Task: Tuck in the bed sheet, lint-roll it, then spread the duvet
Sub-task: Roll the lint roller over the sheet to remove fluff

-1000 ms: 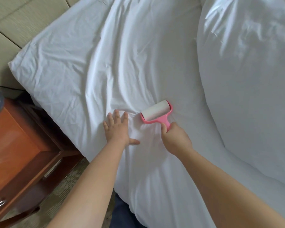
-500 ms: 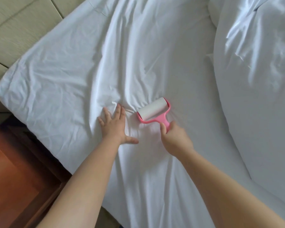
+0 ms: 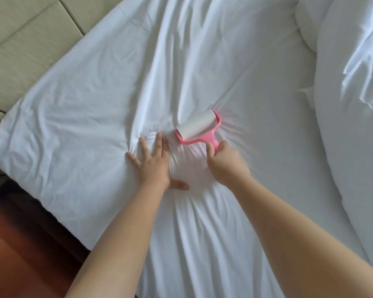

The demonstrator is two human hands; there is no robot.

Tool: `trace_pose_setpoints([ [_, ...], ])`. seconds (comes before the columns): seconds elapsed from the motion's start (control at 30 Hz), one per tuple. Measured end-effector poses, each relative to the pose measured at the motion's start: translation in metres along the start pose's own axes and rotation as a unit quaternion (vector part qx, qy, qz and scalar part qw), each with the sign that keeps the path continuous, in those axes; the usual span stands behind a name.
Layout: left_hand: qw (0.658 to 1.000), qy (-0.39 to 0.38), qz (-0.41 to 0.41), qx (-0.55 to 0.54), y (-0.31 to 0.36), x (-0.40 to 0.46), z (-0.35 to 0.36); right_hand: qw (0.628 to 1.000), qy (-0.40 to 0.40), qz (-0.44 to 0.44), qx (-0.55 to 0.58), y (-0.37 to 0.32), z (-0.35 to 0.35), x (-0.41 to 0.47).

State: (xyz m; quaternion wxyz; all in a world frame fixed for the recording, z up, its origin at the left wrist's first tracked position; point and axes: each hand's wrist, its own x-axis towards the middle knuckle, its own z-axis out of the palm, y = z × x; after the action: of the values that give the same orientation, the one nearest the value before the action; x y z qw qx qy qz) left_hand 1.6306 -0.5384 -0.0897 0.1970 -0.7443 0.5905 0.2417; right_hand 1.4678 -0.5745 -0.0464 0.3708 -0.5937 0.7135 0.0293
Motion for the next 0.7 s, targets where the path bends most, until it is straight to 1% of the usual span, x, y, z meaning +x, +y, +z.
trace_pose_setpoints([
  [0.2,1.000,0.000,0.008,0.008,-0.002,0.003,-0.001,1.000,0.010,0.001,0.011,-0.005,0.004,0.009],
  [0.33,1.000,-0.001,-0.007,0.018,0.002,-0.003,-0.007,0.999,0.017,-0.009,0.032,0.003,0.006,-0.003],
  [0.43,0.999,0.015,-0.024,0.023,0.008,-0.011,-0.008,0.999,0.014,-0.010,0.039,0.018,0.007,-0.019],
  [0.7,0.996,0.061,-0.051,-0.043,0.030,-0.071,0.029,0.999,-0.005,-0.012,0.036,0.083,0.003,-0.070],
])
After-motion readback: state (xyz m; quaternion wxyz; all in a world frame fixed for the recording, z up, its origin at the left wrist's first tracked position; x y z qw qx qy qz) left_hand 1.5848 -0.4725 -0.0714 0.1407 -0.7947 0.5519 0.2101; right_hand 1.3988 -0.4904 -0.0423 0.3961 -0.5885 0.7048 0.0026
